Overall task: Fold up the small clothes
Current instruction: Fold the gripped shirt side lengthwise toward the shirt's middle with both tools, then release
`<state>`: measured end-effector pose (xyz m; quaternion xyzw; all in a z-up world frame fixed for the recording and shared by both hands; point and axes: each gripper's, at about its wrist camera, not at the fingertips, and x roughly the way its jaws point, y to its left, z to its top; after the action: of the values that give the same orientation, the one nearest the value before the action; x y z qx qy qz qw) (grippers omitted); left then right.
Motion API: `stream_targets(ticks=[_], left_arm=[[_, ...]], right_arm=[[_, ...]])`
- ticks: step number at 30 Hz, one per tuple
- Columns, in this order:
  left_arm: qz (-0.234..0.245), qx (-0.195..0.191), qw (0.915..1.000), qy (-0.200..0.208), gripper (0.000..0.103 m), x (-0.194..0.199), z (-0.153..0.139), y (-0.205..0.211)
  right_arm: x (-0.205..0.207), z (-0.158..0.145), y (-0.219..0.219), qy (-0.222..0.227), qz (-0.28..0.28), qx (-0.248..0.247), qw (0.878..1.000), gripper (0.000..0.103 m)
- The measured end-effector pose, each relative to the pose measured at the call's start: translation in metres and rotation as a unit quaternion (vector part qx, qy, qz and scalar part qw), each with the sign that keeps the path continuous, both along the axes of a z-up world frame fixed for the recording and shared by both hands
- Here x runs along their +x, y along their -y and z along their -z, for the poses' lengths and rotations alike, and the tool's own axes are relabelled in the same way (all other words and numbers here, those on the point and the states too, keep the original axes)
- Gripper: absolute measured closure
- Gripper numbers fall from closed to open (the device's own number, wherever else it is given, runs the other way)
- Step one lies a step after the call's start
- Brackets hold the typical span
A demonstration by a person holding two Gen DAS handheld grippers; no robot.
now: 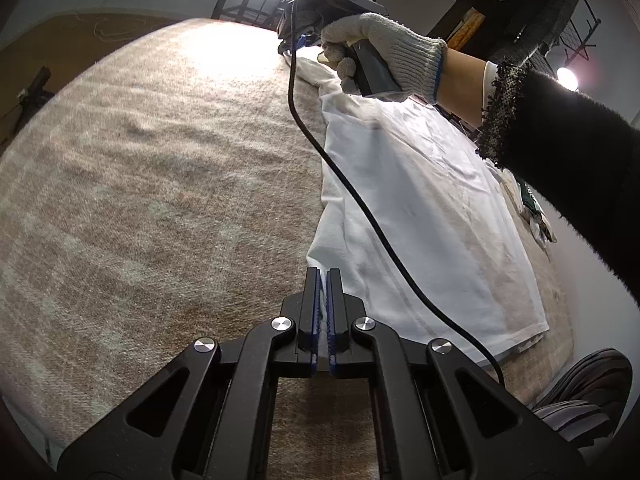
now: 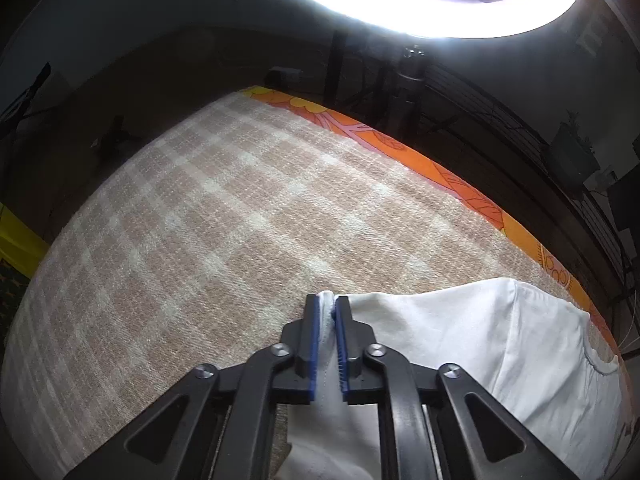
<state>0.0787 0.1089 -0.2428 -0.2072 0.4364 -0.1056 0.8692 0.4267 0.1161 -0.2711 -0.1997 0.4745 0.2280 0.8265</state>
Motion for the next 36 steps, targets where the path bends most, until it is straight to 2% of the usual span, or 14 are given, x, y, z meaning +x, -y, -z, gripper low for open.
stream_targets(ticks=[4, 10, 18, 22, 26, 29, 32, 35, 36], left_arm=[[0.004, 0.009, 0.9999, 0.009, 0.103, -0.005, -0.006, 0.002], [0.02, 0.013, 0.9993, 0.027, 0.103, -0.008, -0.023, 0.012], [0.078, 0.033, 0.9955, 0.042, 0.103, -0.001, -0.048, 0.049], [0.127, 0.052, 0.9895, 0.047, 0.103, 0.007, -0.059, 0.082], [0.188, 0.069, 0.9788, 0.044, 0.103, 0.016, -0.062, 0.122], [0.237, 0.092, 0.9666, 0.029, 0.103, 0.025, -0.055, 0.152], [0.267, 0.095, 0.9591, 0.003, 0.103, 0.038, -0.044, 0.167], [0.276, 0.097, 0.9562, -0.011, 0.103, 0.046, -0.038, 0.171], [0.279, 0.098, 0.9551, -0.012, 0.103, 0.038, -0.041, 0.174]], right_arm=[[0.005, -0.012, 0.015, 0.001, 0.011, 0.024, 1.0, 0.101], [0.006, -0.048, 0.052, 0.012, 0.021, 0.08, 0.997, 0.101], [0.005, -0.089, 0.12, 0.03, 0.033, 0.142, 0.989, 0.101], [0.012, -0.097, 0.164, 0.036, 0.047, 0.166, 0.984, 0.101], [0.016, -0.1, 0.222, 0.041, 0.072, 0.178, 0.981, 0.101], [0.024, -0.089, 0.26, 0.037, 0.1, 0.176, 0.979, 0.101], [0.03, -0.072, 0.281, 0.028, 0.121, 0.168, 0.978, 0.101], [0.038, -0.048, 0.288, 0.01, 0.126, 0.163, 0.979, 0.101], [0.039, -0.045, 0.289, 0.009, 0.127, 0.159, 0.979, 0.098]])
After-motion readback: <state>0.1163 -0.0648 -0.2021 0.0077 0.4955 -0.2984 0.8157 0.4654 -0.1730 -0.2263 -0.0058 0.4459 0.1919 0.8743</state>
